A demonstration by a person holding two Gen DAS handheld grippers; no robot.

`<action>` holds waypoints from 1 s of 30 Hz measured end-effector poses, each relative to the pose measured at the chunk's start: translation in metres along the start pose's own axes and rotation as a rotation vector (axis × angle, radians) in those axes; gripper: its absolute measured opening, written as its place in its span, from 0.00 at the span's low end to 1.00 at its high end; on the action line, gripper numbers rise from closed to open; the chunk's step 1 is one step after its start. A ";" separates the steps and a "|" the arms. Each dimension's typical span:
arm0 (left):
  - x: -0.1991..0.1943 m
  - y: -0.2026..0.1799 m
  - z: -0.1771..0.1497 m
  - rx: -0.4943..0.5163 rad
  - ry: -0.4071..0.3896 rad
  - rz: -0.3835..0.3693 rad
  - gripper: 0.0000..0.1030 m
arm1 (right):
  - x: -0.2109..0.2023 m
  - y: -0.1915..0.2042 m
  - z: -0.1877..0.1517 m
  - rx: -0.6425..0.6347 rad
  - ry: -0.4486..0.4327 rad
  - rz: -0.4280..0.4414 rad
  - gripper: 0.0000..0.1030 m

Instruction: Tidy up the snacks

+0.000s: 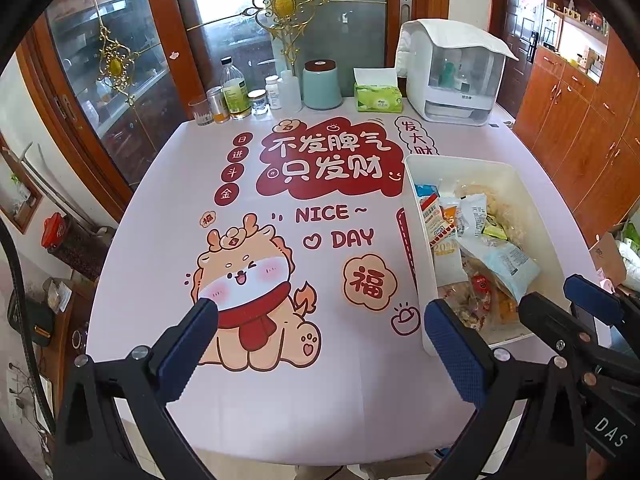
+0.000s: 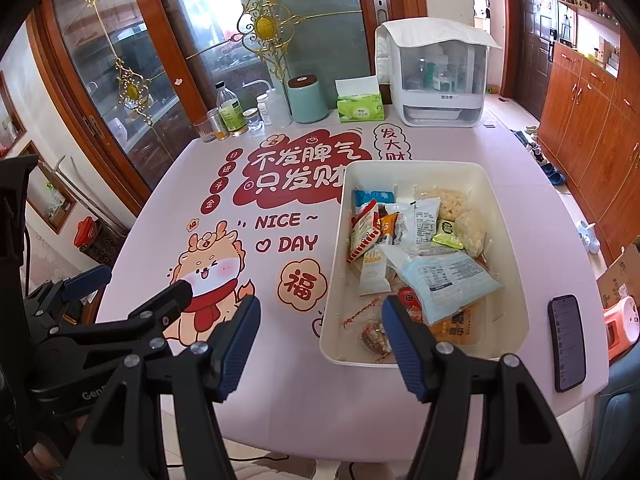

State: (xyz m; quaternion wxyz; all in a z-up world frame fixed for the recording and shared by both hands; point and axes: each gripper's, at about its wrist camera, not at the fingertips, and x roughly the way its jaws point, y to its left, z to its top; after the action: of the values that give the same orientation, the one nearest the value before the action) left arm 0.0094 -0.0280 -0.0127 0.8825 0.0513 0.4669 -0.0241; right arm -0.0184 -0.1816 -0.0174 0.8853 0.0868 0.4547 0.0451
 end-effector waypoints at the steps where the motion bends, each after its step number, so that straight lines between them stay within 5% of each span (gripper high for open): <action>1: 0.000 0.000 0.000 0.000 0.002 0.000 0.99 | 0.000 0.000 0.000 0.000 0.000 0.001 0.62; 30: 0.003 -0.007 -0.001 0.002 0.014 0.000 0.99 | 0.000 -0.003 0.000 0.002 0.002 0.005 0.62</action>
State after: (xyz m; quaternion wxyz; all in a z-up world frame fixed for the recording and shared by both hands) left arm 0.0100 -0.0345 -0.0164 0.8791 0.0525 0.4731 -0.0240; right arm -0.0179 -0.1842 -0.0181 0.8846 0.0889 0.4554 0.0469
